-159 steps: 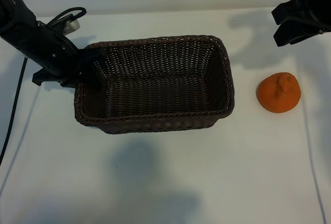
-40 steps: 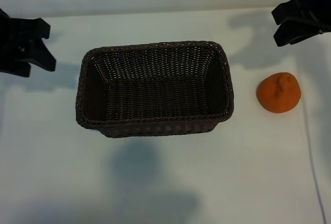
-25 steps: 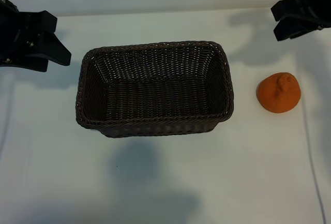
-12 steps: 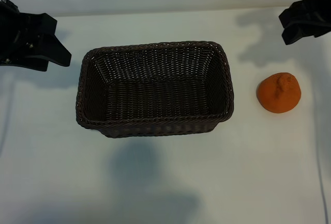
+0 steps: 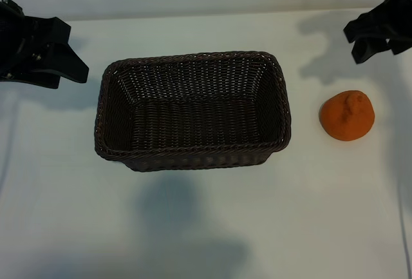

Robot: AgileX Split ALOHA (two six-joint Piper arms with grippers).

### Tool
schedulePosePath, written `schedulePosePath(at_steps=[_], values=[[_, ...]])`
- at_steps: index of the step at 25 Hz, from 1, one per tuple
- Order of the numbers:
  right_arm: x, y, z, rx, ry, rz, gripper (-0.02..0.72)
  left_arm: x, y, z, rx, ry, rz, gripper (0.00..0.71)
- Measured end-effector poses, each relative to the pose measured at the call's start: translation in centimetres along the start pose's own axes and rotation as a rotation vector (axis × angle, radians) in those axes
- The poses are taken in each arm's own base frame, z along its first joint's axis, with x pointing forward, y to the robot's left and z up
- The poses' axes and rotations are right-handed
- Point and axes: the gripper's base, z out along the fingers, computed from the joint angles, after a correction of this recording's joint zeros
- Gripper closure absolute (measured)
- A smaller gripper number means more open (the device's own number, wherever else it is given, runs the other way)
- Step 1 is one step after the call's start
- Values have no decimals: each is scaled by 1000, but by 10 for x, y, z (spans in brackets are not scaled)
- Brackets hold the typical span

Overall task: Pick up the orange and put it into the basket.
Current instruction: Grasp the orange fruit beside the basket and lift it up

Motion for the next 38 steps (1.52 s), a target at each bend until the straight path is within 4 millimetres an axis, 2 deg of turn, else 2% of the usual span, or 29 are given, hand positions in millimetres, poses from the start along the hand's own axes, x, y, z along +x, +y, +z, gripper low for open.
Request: schedulePosePath(at_steps=[7,12,24,28,32,38], values=[[-4,-7,47,1,91,10,124,0,0,0,0,0,0,186],[-4,-12,70,25,136,-4,124,0,0,0,0,0,0,186],[-6,-14,80,34,129,-7,124,0,0,0,0,-1,1,186],[-3,-16,99,28,183,-3,124,0,0,0,0,-2,1,186],[13,-17,120,19,263,5,124,0,0,0,-1,-2,1,186],[17,-16,124,7,267,18,129,0,0,0,-2,-3,1,186]])
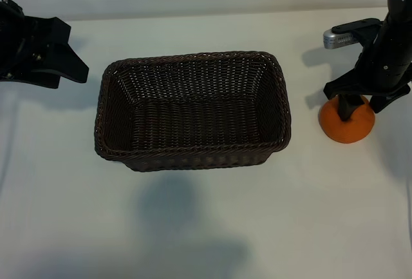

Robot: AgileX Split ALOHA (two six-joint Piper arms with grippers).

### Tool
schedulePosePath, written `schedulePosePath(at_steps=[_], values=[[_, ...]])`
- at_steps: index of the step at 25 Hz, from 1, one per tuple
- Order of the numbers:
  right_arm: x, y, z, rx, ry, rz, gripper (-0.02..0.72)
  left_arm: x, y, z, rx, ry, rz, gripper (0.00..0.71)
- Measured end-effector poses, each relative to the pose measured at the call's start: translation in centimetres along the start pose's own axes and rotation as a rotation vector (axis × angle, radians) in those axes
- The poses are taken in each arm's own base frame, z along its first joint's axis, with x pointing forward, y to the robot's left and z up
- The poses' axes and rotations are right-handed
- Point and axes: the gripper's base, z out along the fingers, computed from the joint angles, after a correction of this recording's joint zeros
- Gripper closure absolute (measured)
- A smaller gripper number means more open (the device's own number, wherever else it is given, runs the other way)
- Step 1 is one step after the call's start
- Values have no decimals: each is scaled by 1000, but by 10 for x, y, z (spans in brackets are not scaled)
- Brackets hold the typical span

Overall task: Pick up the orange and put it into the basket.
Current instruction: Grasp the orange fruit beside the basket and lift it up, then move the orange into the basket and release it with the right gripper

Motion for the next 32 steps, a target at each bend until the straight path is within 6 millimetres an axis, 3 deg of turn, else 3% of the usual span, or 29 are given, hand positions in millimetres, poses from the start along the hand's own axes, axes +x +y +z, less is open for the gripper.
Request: schedulePosePath(at_steps=[2,4,7,9,15,21,25,32], values=[[0,0,0,0,-3,1,152,0,0,0,0,-1,0,186],[0,0,0,-1,-2,1,230,0,0,0,0,-2,1,186],[1,0,0,-3,5,2,493,0,0,0,0,-1,3,186],[1,1,0,-8,9,6,604,0,0,0,0,-1,3,186],[0,2,-4,-23,27,14,613,0,0,0,0,-2,5,186],[-11,5,-38,-44,67,1,616,0,0,0,0,-2,9,186],[-11,9,-71,-43,-20,-3,618,0,0,0,0,-2,19,186],[18,20,-156,-33,-239,-23,619,0,0,0,0,-2,24,186]])
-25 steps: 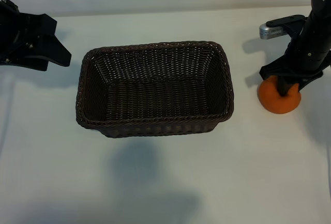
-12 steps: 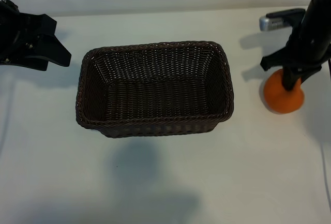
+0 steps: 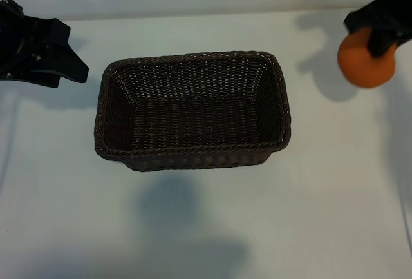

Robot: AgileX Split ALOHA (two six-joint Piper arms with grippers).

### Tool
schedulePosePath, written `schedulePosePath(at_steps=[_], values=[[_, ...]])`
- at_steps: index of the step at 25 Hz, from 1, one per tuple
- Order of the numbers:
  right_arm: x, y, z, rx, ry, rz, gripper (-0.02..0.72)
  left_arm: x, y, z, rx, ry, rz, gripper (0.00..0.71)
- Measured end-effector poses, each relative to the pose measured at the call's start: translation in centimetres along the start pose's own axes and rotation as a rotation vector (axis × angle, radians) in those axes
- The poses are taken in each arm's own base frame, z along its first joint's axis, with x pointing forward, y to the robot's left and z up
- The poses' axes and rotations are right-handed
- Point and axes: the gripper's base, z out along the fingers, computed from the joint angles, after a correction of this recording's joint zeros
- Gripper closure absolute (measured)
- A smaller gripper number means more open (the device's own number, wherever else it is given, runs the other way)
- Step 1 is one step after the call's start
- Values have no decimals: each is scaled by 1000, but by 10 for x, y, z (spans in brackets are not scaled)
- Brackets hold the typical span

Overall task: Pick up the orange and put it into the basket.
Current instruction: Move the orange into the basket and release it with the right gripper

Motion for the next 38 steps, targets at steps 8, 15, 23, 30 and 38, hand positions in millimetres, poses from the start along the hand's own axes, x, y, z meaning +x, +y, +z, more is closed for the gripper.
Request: schedulePosePath(at_steps=[8,15,23,30,38], values=[[11,10,-40,-19,-104,-6,619,0,0,0,0,-2,2,186],[10,14,-40,-57,-108,1,619,0,0,0,0,-2,2,186],[11,74,-34,-125,-100,-158,619,0,0,0,-1,-2,6,185],[14,151,-19,-205,-154,-338,619,0,0,0,0,-1,6,185],[24,196,-15,-264,-197,-442,619,0,0,0,0,1,6,185]])
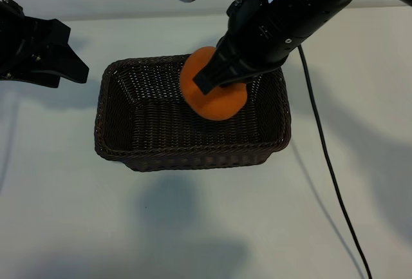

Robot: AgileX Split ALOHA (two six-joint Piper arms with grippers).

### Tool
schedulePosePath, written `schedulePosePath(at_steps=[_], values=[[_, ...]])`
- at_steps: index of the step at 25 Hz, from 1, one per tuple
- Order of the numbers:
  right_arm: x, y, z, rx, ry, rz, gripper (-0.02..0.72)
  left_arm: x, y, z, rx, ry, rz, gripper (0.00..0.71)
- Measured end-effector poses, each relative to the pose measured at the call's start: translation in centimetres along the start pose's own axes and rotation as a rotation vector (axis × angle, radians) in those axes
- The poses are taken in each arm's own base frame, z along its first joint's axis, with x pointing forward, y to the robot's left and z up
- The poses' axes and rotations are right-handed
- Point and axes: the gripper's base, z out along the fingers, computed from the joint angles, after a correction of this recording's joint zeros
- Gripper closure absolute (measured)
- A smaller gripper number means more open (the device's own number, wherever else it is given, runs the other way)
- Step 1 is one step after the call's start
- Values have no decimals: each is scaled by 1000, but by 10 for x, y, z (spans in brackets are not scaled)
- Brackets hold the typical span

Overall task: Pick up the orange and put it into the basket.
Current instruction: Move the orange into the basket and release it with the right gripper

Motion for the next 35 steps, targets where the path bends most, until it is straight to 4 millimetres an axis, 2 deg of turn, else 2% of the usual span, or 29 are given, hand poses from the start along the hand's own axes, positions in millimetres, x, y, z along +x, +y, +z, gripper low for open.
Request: schedulePosePath(at_steps=[4,7,17,26,31,35], values=[[-4,-2,2,17,-35,-8,619,0,0,0,0,0,0,185],[-7,-5,14,27,-53,-3,619,0,0,0,0,0,0,185],[-15,-25,93,67,-67,17,619,0,0,0,0,0,0,185],[6,-39,159,72,83,40,619,0,0,0,0,0,-1,185],[16,-44,182,72,140,48,619,0,0,0,1,-1,-2,185],[17,-44,184,72,144,49,619,0,0,0,1,-1,-2,185]])
